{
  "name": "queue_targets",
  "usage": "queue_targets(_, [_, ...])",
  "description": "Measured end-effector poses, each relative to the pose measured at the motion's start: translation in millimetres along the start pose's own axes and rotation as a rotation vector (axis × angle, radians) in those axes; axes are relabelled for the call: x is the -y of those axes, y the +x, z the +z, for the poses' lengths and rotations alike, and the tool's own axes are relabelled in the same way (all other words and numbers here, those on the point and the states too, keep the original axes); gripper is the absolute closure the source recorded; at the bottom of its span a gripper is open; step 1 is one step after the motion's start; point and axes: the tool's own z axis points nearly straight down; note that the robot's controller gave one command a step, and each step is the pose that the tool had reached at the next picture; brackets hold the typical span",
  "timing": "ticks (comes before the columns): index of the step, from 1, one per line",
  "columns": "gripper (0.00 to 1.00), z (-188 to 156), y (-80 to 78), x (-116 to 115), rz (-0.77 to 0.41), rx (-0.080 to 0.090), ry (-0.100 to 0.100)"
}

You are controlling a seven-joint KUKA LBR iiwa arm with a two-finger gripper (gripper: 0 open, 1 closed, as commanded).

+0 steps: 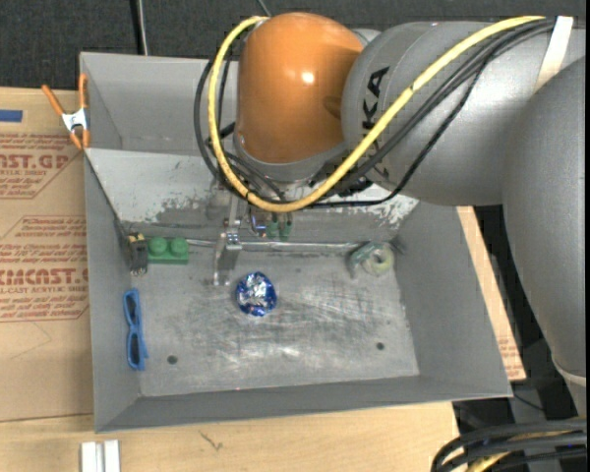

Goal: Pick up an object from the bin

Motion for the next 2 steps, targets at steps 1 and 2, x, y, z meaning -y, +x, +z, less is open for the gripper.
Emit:
queue_targets(1, [0.00,149.1,8.7,62.0,0.068,-0.009,0.004])
queue_targets(2, [0.00,164.7,26.0,126.7,-0.028,0.009,-0.001])
